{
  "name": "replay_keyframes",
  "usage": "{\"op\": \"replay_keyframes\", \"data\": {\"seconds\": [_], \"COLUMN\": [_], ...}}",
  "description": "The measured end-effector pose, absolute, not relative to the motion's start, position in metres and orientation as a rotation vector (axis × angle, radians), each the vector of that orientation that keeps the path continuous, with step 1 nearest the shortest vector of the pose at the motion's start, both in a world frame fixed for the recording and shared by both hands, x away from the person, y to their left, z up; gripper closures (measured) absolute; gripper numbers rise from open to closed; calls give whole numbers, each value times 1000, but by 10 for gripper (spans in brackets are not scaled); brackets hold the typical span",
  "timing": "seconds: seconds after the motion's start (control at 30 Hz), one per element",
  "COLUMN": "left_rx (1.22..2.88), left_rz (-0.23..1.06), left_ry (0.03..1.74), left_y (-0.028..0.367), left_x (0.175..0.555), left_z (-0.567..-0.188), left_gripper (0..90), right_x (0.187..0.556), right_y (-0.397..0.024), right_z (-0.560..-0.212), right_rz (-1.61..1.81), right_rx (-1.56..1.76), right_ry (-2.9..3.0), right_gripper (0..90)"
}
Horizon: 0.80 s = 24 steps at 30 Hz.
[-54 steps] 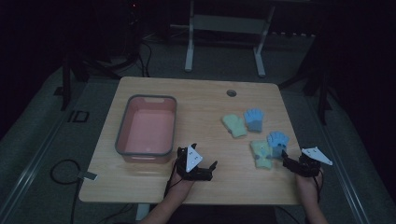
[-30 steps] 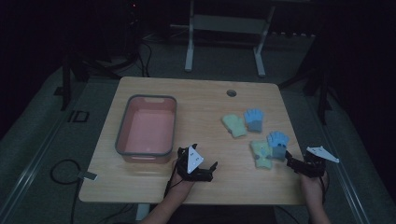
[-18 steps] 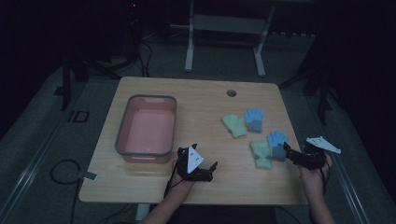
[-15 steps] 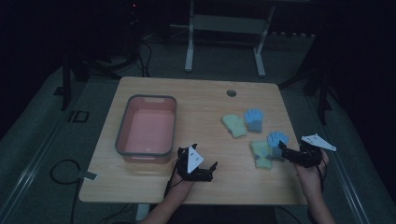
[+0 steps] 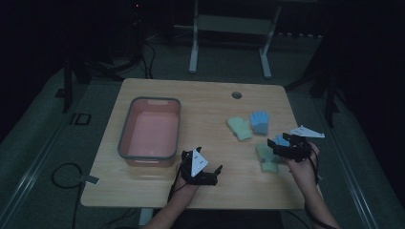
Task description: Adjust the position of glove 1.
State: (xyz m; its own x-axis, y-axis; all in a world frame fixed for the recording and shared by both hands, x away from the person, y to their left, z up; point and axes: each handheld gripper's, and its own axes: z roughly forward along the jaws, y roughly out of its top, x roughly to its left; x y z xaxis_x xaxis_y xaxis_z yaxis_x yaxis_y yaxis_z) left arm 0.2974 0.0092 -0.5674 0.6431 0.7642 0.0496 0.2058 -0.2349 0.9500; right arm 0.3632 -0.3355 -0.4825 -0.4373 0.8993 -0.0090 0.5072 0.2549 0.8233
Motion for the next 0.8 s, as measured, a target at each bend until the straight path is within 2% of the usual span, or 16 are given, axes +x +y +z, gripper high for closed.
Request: {"op": "replay_keyframes", "data": {"seconds": [0.17,0.23,0.37,0.57,0.8], "left_rx": [1769,1769,1771,1770,1771], "left_rz": [634,633,636,635,630], "left_ry": [784,785,783,782,775], "left_y": [9,9,9,9,9], "left_x": [298,298,297,297,297], "left_z": [-567,-567,-567,-567,-567], "left_gripper": [13,13,13,13,13], "right_x": [372,375,381,393,413], "right_y": [-324,-320,-308,-292,-279], "right_z": [-479,-478,-477,-477,-482], "right_rz": [1074,1084,1106,1113,1125], "right_rx": [1254,1240,1195,1169,1160], "right_ry": [2061,2078,2128,2153,2225], "right_gripper": [257,337,413,415,502]}}
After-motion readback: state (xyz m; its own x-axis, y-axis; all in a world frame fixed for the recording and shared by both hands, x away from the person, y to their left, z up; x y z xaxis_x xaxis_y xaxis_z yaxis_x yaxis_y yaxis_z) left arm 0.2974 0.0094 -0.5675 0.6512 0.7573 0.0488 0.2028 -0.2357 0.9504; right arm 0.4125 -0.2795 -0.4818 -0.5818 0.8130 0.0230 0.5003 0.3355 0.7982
